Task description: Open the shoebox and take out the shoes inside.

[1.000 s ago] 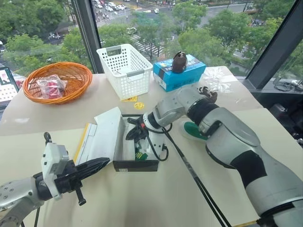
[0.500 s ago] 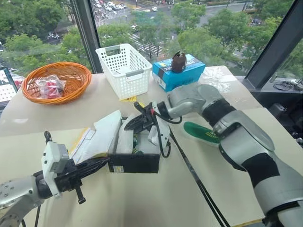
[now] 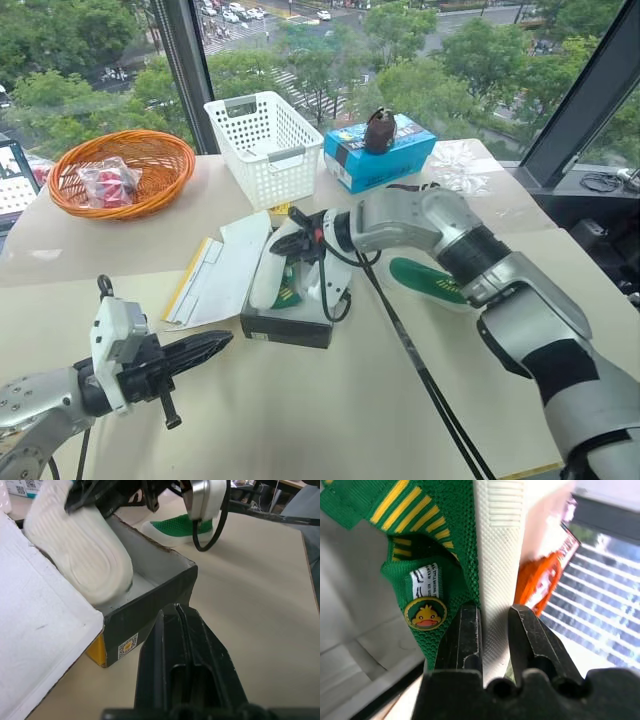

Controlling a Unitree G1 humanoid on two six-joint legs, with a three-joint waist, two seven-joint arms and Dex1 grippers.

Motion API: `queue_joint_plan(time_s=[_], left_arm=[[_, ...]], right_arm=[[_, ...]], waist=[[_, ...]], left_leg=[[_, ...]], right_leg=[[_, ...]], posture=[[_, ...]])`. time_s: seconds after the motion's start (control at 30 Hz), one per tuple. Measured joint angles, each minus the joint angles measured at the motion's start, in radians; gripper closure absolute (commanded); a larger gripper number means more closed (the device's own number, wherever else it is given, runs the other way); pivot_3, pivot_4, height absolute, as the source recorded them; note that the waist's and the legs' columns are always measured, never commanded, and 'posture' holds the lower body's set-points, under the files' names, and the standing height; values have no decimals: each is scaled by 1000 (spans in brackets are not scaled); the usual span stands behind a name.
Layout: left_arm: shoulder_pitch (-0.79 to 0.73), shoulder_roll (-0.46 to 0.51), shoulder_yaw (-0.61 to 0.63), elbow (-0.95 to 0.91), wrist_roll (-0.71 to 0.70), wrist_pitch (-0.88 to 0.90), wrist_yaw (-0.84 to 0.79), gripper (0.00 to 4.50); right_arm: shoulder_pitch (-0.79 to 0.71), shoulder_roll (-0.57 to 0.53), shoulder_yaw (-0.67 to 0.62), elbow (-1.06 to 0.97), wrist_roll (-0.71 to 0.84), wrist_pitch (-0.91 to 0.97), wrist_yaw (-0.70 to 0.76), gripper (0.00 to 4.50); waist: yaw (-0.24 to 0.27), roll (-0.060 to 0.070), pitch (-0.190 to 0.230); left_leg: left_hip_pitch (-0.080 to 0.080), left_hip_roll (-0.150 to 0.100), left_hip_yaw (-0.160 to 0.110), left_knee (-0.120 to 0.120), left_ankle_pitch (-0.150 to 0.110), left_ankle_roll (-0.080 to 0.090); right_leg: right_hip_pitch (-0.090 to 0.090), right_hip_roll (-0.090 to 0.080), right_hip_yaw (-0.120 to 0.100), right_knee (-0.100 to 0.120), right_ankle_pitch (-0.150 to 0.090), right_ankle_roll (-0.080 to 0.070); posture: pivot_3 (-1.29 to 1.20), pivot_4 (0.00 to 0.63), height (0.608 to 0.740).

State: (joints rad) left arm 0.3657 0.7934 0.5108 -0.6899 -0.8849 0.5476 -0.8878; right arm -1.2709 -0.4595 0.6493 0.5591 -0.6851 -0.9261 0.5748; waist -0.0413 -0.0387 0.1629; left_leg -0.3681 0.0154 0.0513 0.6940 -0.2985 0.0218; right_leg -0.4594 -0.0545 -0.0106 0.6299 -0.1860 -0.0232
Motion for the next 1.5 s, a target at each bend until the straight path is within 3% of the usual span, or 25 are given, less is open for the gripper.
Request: queue_joint_plan(time_s=[0.17,0.37,0.5,0.63,0.73,0.87,0.93,1.03,1.1,1.2,1.3,1.37,1.5], left_arm=[[-11,6,-3,3,0,1,-2,4500],[-27,12,-18,10,0,1,-3,4500],[-30,12,-21,10,0,1,-2,4500],[-40,9,-30,11,0,1,2,4500],[-44,4,-40,13,1,1,2,4500],[-61,5,-55,28,1,1,0,4500],[-84,6,-69,40,4,1,-6,4500],[-109,7,-99,56,9,0,-19,4500],[-128,9,-116,69,19,0,-26,4500],[-138,8,-134,79,22,0,-29,4500],[-142,11,-141,86,22,1,-34,4500],[-149,14,-140,93,22,1,-41,4500],[-153,17,-144,101,23,1,-48,4500]], right_arm=[[41,-53,-37,-110,245,26,161,3788],[132,-68,-66,-208,488,217,346,3788],[173,-99,-184,-269,616,496,392,3788],[234,-124,-376,-378,775,910,354,3788],[287,-125,-538,-482,908,1239,251,3788],[370,-68,-846,-651,1187,1764,34,3788],[391,23,-1068,-725,1356,2030,-119,3788],[412,187,-1321,-800,1523,2241,-343,3788],[474,334,-1471,-881,1671,2290,-528,3788],[739,467,-1505,-990,1958,2285,-760,3788],[1001,473,-1434,-1051,2262,2152,-970,3788],[1203,473,-1376,-1159,2459,2004,-1074,3788],[1475,474,-1253,-1279,2597,1796,-1146,3788]], waist=[[2,0,0],[3,0,0],[11,0,0],[27,0,0],[33,0,0],[34,0,0],[34,1,0],[25,1,0],[25,2,0],[30,4,1],[28,14,4],[26,14,2],[11,14,2]], left_leg=[[0,0,-1,0,0,0],[1,0,-1,1,0,0],[1,0,-1,1,0,0],[-1,0,-2,1,0,1],[-2,-1,-3,0,-1,1],[-2,-1,-3,0,-1,1],[-2,-1,-4,0,-1,1],[-1,0,-3,1,-1,1],[-1,0,-4,0,0,1],[-2,1,-6,-1,0,1],[-5,-1,-2,0,-2,4],[-2,-1,-2,0,-3,5],[-1,-1,4,0,-3,5]], right_leg=[[1,0,-1,0,0,0],[1,0,-1,1,0,0],[1,-1,-1,0,0,0],[1,-2,-1,-1,0,0],[1,-2,-1,-2,0,0],[1,-2,-1,-2,0,1],[2,-2,-1,-1,0,1],[2,0,-1,0,0,1],[3,5,-1,0,0,1],[2,9,1,-1,-1,2],[1,7,3,-3,0,7],[3,7,4,-4,-2,10],[4,9,11,-4,-7,18]], posture=[[0,150,736],[0,150,736],[0,150,736],[0,150,736],[0,150,736],[0,150,736],[0,150,736],[0,150,736],[0,150,736],[0,150,736],[0,150,736],[0,150,736],[0,150,736]])
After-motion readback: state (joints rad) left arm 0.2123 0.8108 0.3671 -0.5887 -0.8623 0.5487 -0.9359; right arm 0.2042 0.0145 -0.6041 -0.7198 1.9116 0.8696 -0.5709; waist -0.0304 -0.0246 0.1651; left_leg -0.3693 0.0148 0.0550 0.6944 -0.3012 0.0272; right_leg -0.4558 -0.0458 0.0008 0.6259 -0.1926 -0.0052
